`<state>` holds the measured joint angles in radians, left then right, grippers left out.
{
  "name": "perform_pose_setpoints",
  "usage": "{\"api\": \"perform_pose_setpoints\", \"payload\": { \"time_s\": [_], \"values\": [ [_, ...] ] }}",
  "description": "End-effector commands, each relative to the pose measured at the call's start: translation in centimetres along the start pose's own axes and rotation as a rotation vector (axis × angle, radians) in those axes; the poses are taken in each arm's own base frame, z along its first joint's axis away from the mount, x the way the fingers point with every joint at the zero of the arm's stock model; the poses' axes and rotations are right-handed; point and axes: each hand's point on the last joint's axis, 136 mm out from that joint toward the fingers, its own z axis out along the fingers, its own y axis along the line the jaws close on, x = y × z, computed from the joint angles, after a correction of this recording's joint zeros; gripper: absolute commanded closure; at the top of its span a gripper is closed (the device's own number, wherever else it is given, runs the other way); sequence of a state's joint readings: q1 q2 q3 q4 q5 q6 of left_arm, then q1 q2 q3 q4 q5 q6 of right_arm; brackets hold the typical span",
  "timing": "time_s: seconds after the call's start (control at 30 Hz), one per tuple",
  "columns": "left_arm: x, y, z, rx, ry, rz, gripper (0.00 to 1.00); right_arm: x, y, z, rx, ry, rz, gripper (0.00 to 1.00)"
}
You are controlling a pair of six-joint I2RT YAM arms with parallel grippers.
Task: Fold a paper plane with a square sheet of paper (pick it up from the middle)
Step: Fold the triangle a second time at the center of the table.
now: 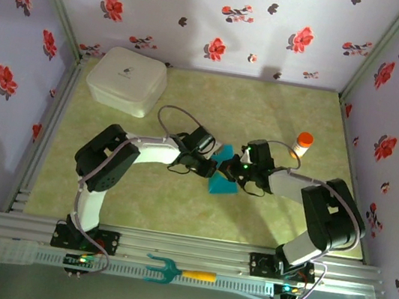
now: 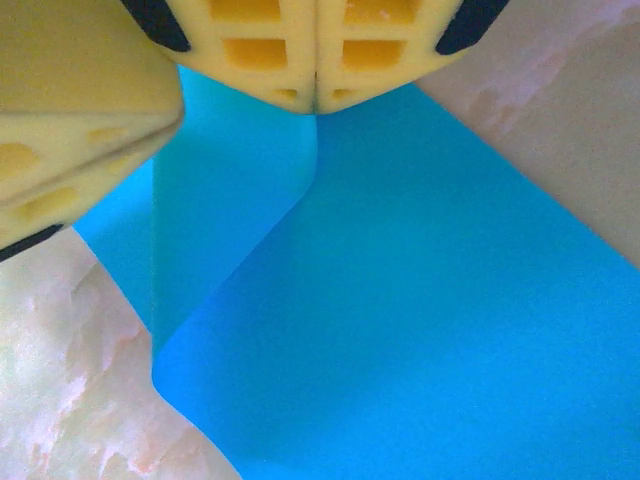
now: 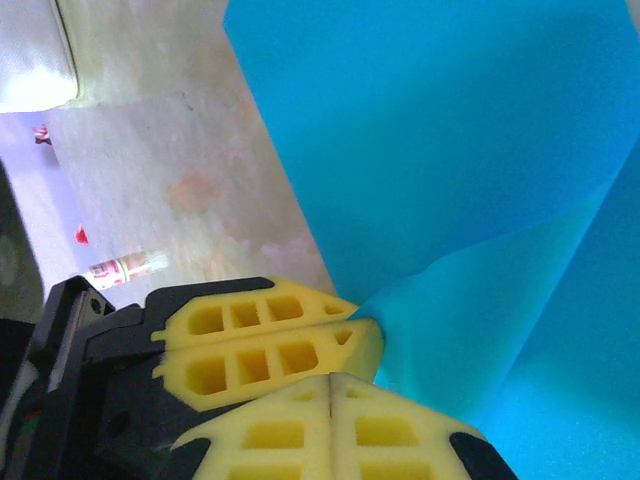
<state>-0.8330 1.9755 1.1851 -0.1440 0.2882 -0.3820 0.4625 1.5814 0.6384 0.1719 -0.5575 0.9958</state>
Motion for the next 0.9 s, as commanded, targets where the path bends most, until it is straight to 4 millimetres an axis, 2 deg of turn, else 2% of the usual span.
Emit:
{"api": "perform_pose_setpoints", "payload": {
  "time_s": [0.0, 0.3, 0.47, 0.6, 0.73, 0.87],
  "values": [
    [2.0, 0.6, 1.1, -0.02, 0.066, 0.007, 1.0, 1.0, -2.6, 1.0, 0.049, 0.027, 0.045, 1.0],
    [2.0, 0.7, 1.1, -0.024, 0.067, 0.007, 1.0, 1.0, -4.5, 0.5, 0.095, 0.009, 0.067, 1.0],
    [2.0, 0.8, 1.1, -0.027, 0.066, 0.006, 1.0, 0.2, -1.6, -0.3, 0.029, -0.007, 0.029, 1.0],
    [2.1, 0.8, 1.1, -0.03, 0.068, 0.005, 1.0, -1.0, -1.1, -1.1, 0.06, -0.04, 0.004, 1.0],
    [2.1, 0.8, 1.0, -0.029, 0.069, 0.007, 1.0, -1.6, -2.7, -0.7, 0.136, -0.036, 0.01, 1.0],
    [2.1, 0.8, 1.0, -0.029, 0.068, 0.009, 1.0, -1.8, -5.9, -0.7, 0.246, -0.05, 0.048, 1.0]
  ]
}}
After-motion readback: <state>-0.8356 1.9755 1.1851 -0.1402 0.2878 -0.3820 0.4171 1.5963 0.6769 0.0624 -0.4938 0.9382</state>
